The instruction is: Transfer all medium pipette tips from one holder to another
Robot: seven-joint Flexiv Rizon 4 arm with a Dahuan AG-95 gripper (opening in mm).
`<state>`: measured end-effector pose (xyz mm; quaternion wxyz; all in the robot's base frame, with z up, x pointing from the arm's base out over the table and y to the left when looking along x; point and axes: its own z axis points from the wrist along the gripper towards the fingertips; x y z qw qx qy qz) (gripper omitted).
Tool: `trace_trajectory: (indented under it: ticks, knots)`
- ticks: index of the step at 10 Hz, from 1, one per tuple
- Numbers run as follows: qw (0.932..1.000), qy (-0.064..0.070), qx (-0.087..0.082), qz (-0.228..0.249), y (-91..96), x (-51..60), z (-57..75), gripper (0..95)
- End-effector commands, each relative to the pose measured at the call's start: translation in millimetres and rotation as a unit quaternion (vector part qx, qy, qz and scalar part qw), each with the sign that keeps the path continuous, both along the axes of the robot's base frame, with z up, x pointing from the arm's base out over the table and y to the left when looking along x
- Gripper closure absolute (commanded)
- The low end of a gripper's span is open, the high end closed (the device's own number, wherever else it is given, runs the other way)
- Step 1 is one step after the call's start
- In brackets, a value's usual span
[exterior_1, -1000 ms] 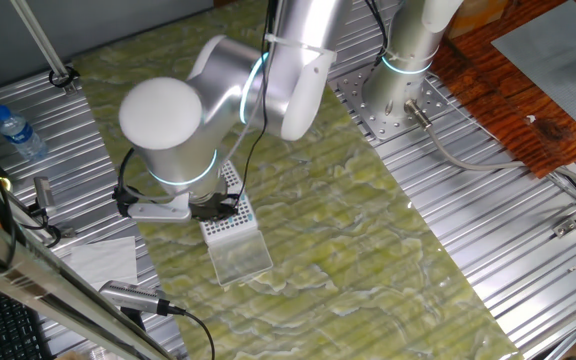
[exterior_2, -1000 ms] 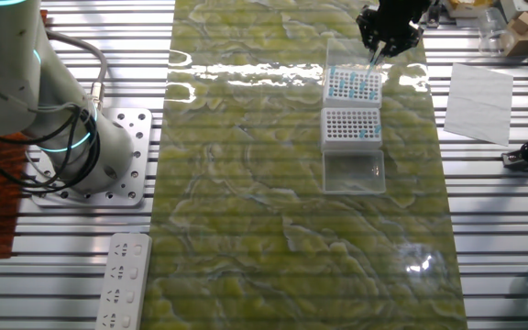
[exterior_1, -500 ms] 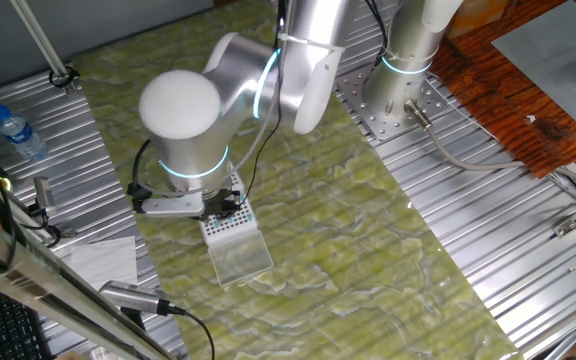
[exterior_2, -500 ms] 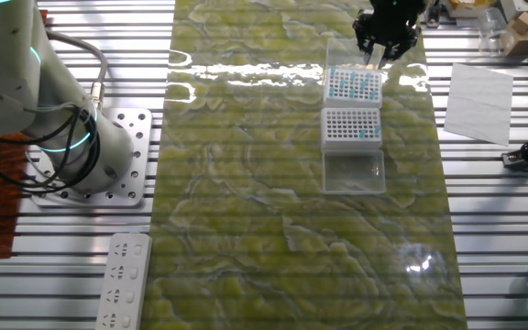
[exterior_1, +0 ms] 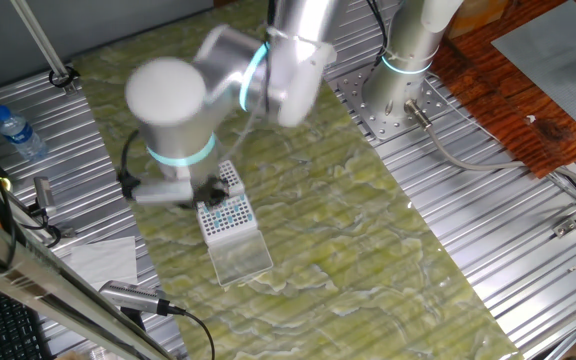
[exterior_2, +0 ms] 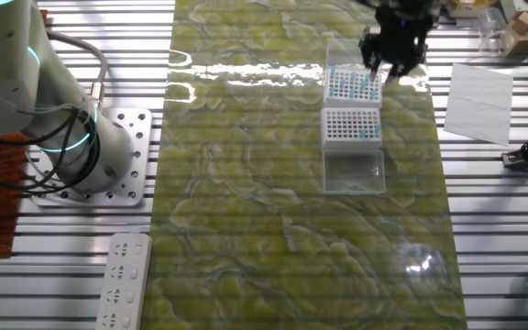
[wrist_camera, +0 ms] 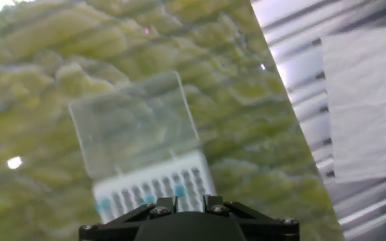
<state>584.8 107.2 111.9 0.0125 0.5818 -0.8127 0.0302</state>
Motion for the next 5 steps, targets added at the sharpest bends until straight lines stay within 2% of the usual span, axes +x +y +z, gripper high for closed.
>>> trace_trajectory:
  ticks: [1,3,5]
  knots:
    - [0.9998,-0.003,0.000,0.018,-28.7,4.3,-2.2,76.0]
    - [0.9999,-0.011,0.003,0.009,-44.8,4.8,-13.6,76.0]
    - [0.9999,-0.016,-0.002,0.002,-53.2,5.6,-21.7,76.0]
